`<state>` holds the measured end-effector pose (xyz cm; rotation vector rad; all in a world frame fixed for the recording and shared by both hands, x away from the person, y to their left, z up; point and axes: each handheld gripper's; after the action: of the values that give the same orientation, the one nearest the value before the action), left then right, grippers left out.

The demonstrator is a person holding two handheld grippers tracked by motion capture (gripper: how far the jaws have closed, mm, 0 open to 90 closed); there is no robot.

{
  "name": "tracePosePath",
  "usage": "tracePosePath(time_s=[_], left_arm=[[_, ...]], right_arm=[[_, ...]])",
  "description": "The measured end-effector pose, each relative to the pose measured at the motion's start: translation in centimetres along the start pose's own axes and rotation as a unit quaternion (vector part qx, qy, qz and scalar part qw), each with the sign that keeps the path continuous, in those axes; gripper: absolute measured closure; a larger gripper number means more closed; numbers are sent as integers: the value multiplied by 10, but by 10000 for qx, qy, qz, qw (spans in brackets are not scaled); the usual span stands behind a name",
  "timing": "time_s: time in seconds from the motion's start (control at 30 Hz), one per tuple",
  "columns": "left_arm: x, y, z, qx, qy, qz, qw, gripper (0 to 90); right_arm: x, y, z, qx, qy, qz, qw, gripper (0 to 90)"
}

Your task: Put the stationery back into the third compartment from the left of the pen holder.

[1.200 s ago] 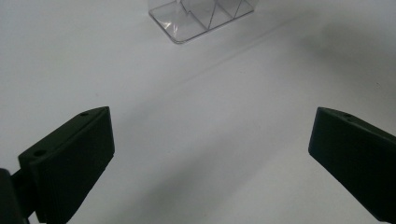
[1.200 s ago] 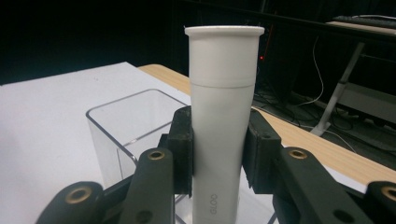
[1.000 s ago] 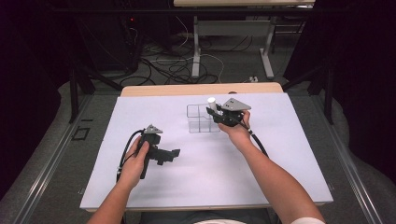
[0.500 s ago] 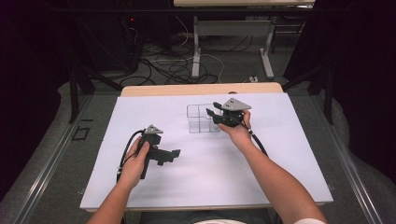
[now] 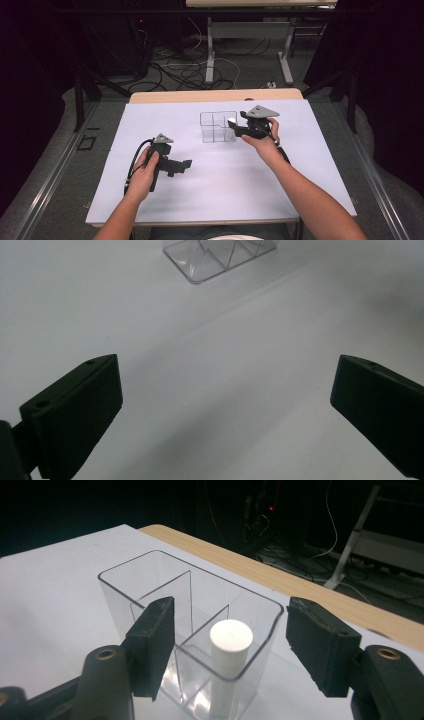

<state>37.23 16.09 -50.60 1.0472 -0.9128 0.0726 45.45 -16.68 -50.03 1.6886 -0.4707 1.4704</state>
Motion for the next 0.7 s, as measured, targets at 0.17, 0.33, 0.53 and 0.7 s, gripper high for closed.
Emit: tracePosePath(time_s=[0.17, 0.33, 0.53, 0.7], left_arm=[[-1, 0, -1, 40, 30, 11, 10000, 3], [-1, 2, -4, 53, 19, -67, 10000, 3], [-2, 2, -6, 97, 75, 2, 9999, 3], [-2, 3, -7, 118, 130, 11, 9998, 3]], right_arm=[[1, 13, -1, -16, -129, -267, 9996, 259], [4, 27, -2, -35, -207, -399, 9990, 179], [-3, 40, -3, -193, -81, -627, 9978, 127], [-17, 48, 4, -279, -230, -919, 9951, 21]])
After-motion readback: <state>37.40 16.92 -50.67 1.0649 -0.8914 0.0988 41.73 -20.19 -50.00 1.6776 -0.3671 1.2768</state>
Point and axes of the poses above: each handheld gripper's, and its own axes: y roughly backward along the jaws, x roughly out of its top, z roughly to its right, and after that the axes turned 1 degree about -z, right-handed
